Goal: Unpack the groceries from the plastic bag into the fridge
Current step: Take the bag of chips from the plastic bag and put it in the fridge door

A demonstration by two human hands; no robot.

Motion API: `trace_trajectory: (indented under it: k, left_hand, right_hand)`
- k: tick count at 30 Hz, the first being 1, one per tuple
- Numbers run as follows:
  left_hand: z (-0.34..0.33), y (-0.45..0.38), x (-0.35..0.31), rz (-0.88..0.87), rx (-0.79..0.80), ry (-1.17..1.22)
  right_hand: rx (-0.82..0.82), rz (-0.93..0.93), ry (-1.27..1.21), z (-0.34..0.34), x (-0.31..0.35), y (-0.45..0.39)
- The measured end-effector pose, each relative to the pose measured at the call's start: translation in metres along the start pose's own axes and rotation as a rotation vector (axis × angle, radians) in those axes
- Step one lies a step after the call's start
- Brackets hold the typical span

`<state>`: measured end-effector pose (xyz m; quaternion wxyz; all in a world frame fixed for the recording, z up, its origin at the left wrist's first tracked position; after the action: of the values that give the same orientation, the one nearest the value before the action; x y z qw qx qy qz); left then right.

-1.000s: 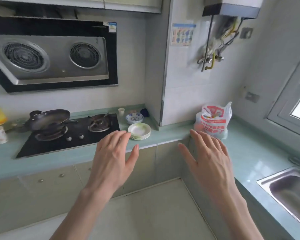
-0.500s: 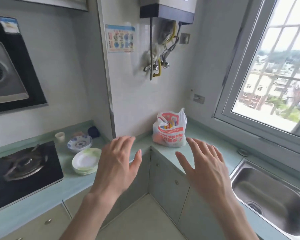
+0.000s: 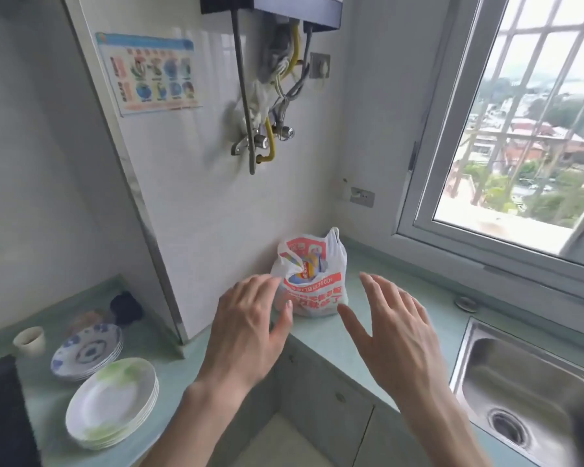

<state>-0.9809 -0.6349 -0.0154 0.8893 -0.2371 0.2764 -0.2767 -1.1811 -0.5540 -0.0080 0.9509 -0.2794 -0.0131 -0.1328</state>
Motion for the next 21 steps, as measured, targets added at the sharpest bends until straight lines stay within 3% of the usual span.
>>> trace_trajectory:
  k: [6,21]
  left_hand:
    - [-0.059,-0.053,0.017,-0.009,0.025,0.049]
    - [-0.218,-0.18,0.058,0.001,0.183,0.065]
  right_hand:
    - [-0.008,-0.055,0.014,-0.049,-0.017,-0.052]
    - [0.067,0.005,-0.088,-0.172,-0.073,-0.188]
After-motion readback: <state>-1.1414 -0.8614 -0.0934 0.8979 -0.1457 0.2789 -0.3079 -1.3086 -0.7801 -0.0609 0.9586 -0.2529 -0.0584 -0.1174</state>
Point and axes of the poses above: each hand's wrist, its own y-axis away from the middle knuckle, its own z-axis out of the back of the hand, x = y × z, the point moved 9 cm from there along -y, towards the middle knuckle, and after that the axes turned 7 degrees about y, right-handed, at the moved point
